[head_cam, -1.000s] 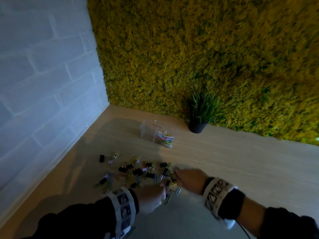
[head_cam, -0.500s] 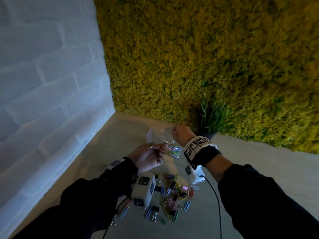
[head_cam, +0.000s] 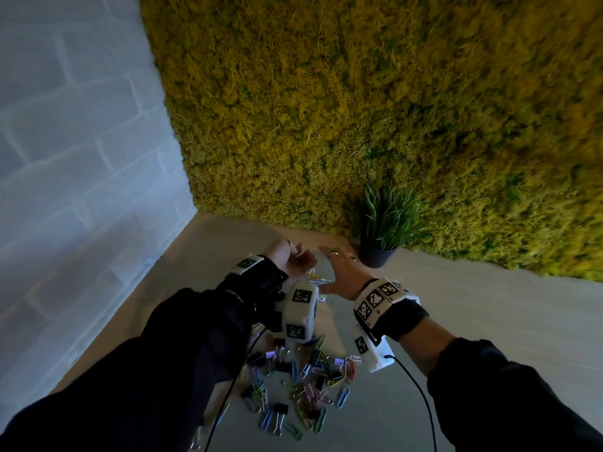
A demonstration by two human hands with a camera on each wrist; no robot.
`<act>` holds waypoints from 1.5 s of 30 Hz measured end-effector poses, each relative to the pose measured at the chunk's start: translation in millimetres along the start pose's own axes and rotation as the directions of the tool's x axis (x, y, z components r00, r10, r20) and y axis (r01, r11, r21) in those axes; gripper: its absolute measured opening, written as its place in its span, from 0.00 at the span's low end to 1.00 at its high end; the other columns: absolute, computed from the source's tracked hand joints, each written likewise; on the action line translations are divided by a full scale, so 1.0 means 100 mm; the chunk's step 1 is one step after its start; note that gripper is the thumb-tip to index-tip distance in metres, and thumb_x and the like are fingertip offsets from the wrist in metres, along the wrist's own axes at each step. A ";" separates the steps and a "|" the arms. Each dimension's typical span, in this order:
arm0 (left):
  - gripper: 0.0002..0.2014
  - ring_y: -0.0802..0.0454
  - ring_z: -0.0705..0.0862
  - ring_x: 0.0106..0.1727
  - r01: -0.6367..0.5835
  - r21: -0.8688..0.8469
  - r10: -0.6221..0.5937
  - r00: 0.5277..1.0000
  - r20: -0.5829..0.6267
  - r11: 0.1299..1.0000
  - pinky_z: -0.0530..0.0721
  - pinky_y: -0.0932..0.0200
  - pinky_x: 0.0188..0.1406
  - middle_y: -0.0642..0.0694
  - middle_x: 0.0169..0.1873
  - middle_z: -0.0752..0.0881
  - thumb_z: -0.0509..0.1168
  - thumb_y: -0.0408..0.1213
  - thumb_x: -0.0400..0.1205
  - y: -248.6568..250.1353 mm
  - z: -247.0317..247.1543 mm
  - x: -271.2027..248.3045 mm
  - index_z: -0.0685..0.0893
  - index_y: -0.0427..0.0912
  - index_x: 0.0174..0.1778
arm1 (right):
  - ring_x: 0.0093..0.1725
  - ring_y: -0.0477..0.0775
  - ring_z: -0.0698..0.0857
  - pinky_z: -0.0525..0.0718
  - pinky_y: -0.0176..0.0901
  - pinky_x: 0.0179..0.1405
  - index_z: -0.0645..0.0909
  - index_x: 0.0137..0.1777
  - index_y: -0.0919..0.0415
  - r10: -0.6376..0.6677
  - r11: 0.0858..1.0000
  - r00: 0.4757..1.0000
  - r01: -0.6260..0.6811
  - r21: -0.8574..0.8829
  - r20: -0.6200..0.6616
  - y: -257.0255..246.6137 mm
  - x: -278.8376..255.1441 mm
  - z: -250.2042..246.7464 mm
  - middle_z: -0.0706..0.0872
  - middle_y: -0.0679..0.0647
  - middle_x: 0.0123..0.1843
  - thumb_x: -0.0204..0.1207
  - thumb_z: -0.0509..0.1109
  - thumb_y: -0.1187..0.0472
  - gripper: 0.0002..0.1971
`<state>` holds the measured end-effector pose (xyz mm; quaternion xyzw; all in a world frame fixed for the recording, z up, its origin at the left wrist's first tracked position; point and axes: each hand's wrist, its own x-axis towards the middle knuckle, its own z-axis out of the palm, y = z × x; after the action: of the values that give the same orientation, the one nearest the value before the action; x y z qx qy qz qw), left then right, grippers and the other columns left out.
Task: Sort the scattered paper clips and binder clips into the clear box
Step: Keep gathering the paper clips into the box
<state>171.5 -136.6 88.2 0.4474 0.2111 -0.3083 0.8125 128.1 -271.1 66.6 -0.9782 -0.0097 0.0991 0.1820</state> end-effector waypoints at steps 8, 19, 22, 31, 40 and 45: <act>0.18 0.42 0.75 0.34 0.074 0.271 -0.097 0.993 0.073 0.960 0.80 0.49 0.39 0.36 0.29 0.75 0.47 0.39 0.85 0.08 -0.07 -0.01 0.73 0.31 0.36 | 0.66 0.56 0.79 0.71 0.36 0.62 0.68 0.75 0.62 -0.007 0.983 0.996 0.023 0.180 -0.089 0.04 -0.01 0.10 0.78 0.59 0.69 0.74 0.73 0.59 0.30; 0.41 0.41 0.68 0.76 -0.425 0.902 0.293 0.854 0.429 -0.083 0.82 0.55 0.57 0.46 0.78 0.63 0.65 0.19 0.73 0.31 -0.50 0.00 0.59 0.48 0.80 | 0.65 0.53 0.78 0.66 0.49 0.68 0.78 0.64 0.55 -0.148 0.979 0.965 0.111 -0.172 -0.218 -0.09 -0.14 0.13 0.76 0.48 0.68 0.76 0.65 0.62 0.17; 0.46 0.39 0.62 0.78 -0.370 0.862 0.157 0.883 0.443 -0.347 0.72 0.46 0.72 0.44 0.80 0.61 0.72 0.24 0.70 0.19 -0.64 0.17 0.57 0.47 0.81 | 0.67 0.56 0.75 0.64 0.56 0.67 0.80 0.61 0.51 -0.086 0.924 0.994 0.054 -0.380 -0.070 -0.23 -0.05 0.11 0.82 0.51 0.64 0.77 0.60 0.61 0.15; 0.36 0.44 0.76 0.65 -0.459 0.862 0.329 0.797 0.506 -0.215 0.70 0.61 0.52 0.41 0.69 0.76 0.69 0.22 0.72 0.05 -0.90 0.17 0.68 0.46 0.76 | 0.68 0.50 0.77 0.63 0.53 0.65 0.78 0.65 0.46 -0.123 0.973 0.992 0.126 -0.195 0.029 -0.31 0.04 0.15 0.82 0.44 0.67 0.77 0.65 0.51 0.16; 0.35 0.43 0.71 0.70 -0.422 0.891 0.326 0.830 0.453 -0.165 0.76 0.49 0.63 0.45 0.71 0.72 0.68 0.22 0.74 0.01 -0.98 0.13 0.67 0.50 0.76 | 0.67 0.53 0.76 0.63 0.55 0.65 0.80 0.59 0.50 -0.191 0.912 0.982 0.173 -0.371 -0.011 -0.27 0.00 0.10 0.81 0.48 0.65 0.77 0.64 0.58 0.12; 0.35 0.46 0.69 0.73 -0.434 0.886 0.340 0.818 0.464 -0.164 0.74 0.52 0.66 0.46 0.71 0.72 0.68 0.23 0.74 0.00 -0.98 0.14 0.67 0.50 0.75 | 0.69 0.58 0.72 0.64 0.61 0.67 0.77 0.67 0.53 -0.114 0.814 0.990 0.142 -0.563 0.084 -0.37 0.02 0.19 0.80 0.52 0.65 0.78 0.62 0.59 0.18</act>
<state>175.2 -57.3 29.5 0.9118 -0.2412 -0.1185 0.3105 126.7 -229.8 62.2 -0.9826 -0.1086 0.1021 -0.1112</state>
